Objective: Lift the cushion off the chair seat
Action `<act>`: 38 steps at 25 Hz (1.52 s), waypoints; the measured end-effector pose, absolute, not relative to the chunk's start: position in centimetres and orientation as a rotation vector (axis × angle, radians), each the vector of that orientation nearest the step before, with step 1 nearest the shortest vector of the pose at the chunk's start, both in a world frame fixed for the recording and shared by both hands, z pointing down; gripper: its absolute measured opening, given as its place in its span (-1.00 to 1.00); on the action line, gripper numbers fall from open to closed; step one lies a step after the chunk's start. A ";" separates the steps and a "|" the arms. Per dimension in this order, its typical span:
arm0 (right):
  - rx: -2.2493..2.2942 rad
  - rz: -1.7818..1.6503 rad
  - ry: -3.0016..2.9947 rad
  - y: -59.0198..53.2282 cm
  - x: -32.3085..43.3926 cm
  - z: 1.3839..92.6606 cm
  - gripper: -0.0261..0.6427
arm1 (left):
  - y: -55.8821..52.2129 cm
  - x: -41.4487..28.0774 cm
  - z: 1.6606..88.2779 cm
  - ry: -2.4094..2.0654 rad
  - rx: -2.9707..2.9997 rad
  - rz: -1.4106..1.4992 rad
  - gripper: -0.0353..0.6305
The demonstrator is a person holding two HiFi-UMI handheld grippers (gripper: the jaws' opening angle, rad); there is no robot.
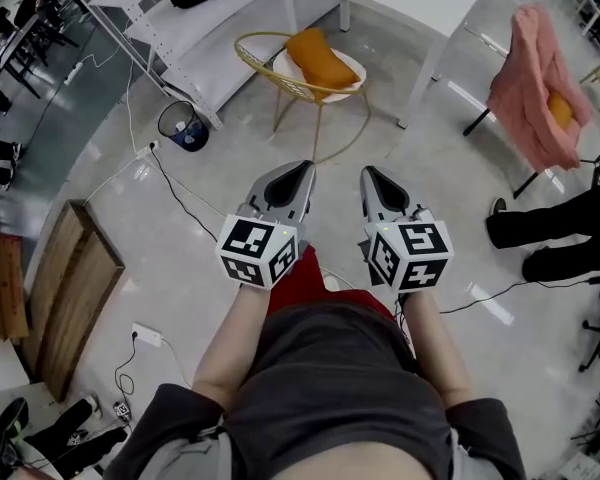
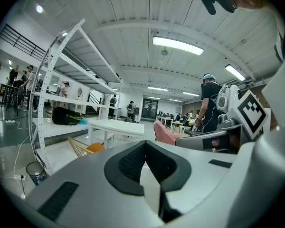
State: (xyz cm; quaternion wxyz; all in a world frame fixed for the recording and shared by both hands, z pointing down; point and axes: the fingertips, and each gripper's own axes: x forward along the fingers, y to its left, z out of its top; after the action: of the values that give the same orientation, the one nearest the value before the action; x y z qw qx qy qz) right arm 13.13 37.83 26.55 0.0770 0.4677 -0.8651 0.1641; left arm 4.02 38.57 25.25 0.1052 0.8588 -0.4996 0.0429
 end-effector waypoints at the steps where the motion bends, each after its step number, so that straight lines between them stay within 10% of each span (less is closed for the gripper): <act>1: 1.401 0.497 -2.589 37.7 13.2 26.7 -0.87 | 38.5 3.9 25.3 -1.474 2.529 0.126 -0.86; 38: 1.390 0.630 -2.478 17.3 7.4 30.5 -0.87 | 15.9 -1.9 28.3 -1.407 2.472 0.194 -0.86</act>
State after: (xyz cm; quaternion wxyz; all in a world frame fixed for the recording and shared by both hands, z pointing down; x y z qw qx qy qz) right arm 7.38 17.34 30.49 0.1156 0.4744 -0.8458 0.2150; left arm -1.94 15.85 28.29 0.1449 0.8580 -0.4882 0.0673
